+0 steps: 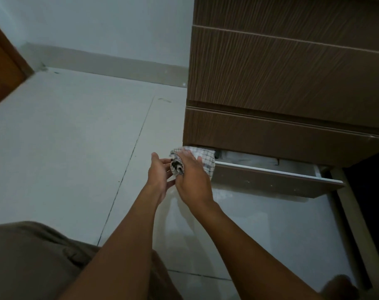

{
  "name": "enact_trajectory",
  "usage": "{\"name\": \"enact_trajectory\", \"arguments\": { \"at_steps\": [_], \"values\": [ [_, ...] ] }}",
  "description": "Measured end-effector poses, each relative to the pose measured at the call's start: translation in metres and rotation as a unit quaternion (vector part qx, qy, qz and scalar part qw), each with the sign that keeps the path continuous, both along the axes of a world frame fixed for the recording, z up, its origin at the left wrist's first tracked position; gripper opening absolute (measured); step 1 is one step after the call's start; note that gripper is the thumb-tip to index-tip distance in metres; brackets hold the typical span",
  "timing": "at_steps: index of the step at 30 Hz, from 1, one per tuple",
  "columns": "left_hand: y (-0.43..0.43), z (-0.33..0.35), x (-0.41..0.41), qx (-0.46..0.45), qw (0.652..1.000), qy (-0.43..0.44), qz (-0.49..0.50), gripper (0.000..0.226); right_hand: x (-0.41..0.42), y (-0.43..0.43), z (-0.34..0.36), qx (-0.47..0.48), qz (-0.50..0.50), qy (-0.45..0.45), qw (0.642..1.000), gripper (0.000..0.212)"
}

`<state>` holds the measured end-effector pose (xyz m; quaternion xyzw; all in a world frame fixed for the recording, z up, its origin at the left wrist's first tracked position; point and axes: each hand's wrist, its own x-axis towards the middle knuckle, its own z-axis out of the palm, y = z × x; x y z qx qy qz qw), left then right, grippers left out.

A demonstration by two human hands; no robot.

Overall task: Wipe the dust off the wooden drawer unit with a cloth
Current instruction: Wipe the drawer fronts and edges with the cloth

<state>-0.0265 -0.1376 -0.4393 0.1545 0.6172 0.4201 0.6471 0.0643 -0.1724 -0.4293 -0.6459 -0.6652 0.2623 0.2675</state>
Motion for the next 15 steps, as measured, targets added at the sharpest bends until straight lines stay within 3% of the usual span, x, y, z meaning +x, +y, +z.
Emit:
{"name": "enact_trajectory", "arguments": {
  "at_steps": [4,9,12,15],
  "values": [
    [0.003,-0.002,-0.002,-0.001,0.999,-0.036,0.028,0.067,-0.008,0.015,0.025,-0.073,0.002,0.134,0.988,0.027],
    [0.000,-0.003,-0.004,-0.002,0.998,-0.048,0.028,0.060,0.018,0.001,0.033,-0.009,-0.152,0.202,0.967,0.016],
    [-0.001,-0.004,-0.006,0.000,0.999,-0.049,0.018,0.060,0.035,-0.014,0.025,0.030,-0.228,0.149,0.962,0.040],
    [-0.002,-0.003,-0.006,-0.001,0.998,-0.055,0.014,0.059,0.041,-0.013,0.007,0.019,-0.162,0.019,0.986,0.056]
  ]
}}
